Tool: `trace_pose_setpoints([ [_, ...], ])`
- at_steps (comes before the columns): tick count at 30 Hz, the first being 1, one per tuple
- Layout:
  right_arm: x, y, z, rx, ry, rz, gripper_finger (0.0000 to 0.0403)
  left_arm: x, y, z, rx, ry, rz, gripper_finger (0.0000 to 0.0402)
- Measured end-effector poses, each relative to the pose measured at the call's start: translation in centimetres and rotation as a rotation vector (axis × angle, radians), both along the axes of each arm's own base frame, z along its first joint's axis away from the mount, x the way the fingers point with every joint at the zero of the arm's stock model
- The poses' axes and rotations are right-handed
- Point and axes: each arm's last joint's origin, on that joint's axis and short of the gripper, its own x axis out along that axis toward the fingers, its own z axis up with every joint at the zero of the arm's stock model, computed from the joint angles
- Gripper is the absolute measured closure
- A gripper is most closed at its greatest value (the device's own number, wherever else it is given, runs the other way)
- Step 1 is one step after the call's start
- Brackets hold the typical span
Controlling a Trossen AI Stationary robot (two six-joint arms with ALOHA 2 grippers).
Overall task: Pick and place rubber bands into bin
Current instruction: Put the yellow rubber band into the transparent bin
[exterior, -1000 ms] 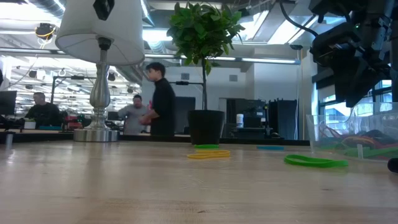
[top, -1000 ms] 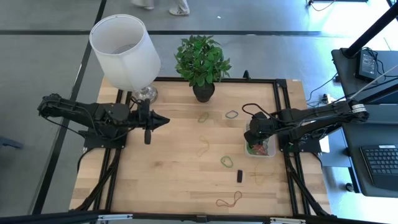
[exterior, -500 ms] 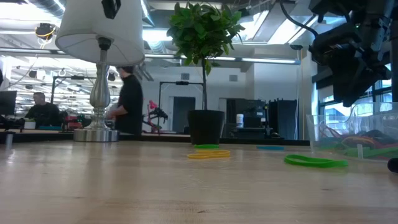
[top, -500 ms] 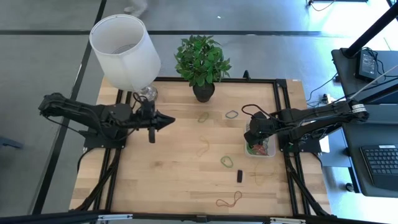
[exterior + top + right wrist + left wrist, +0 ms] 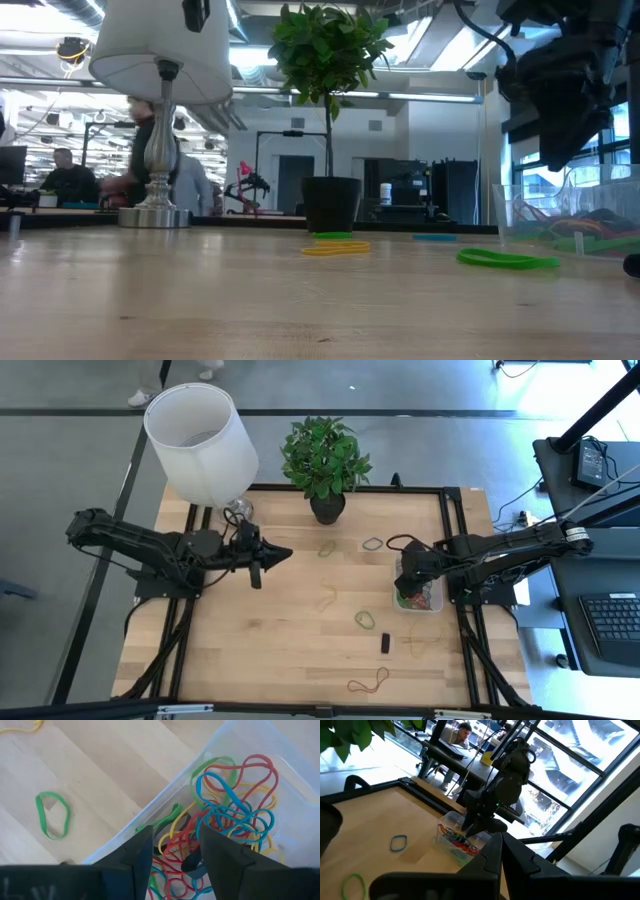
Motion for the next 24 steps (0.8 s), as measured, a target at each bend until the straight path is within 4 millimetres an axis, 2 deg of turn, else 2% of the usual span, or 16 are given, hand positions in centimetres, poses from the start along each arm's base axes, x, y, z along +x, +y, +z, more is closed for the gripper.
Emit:
trace_pose_setpoints([
  [4,0.0,0.0,0.0,-0.006,0.004,0.036,0.024,0.6,-0.1,-0.3,0.002,0.004,0.005,0.04],
  [8,-0.3,0.0,0.2,-0.005,0.004,0.052,0.024,1.7,-0.6,-1.1,0.117,0.057,-0.042,0.0399],
  [13,-1.9,0.5,0.9,0.003,0.008,0.07,0.024,5.0,-2.0,-0.5,0.237,0.096,-0.119,0.0399],
  [18,-4.1,1.3,2.0,0.035,-0.028,0.062,0.0241,8.8,-2.7,-0.4,0.311,0.215,-0.137,0.04],
  [24,-5.9,1.9,3.1,0.018,-0.14,0.115,0.0285,12.8,-3.2,-1.0,0.342,0.428,-0.149,0.0399],
])
